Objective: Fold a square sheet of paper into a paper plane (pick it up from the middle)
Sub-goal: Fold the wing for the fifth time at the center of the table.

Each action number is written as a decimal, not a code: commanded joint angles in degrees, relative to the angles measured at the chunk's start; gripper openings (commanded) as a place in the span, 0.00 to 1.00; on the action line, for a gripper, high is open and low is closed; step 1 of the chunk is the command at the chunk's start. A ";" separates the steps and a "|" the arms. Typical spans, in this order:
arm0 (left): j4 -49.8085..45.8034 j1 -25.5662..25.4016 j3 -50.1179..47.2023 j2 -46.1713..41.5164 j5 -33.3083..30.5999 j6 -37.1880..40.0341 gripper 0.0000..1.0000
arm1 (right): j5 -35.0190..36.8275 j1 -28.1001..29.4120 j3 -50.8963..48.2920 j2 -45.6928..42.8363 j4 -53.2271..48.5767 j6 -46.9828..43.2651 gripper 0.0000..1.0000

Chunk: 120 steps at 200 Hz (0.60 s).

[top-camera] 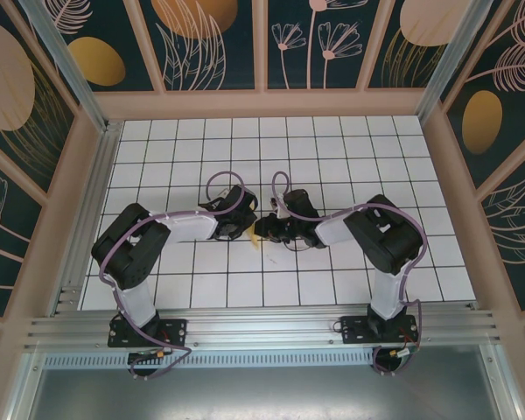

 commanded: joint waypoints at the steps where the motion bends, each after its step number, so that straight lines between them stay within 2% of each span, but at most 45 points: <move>1: 0.11 0.65 -0.91 -1.53 -0.80 -2.33 0.00 | 0.61 0.24 -0.73 -1.68 1.99 0.45 0.22; 33: 1.21 0.79 -1.64 -1.38 -0.19 -4.01 0.00 | -0.67 0.39 -1.52 -1.43 3.55 0.05 0.26; 120: 1.96 1.23 -1.90 -1.61 -0.43 -6.09 0.00 | -0.06 1.31 -1.87 -2.30 0.61 -2.45 0.24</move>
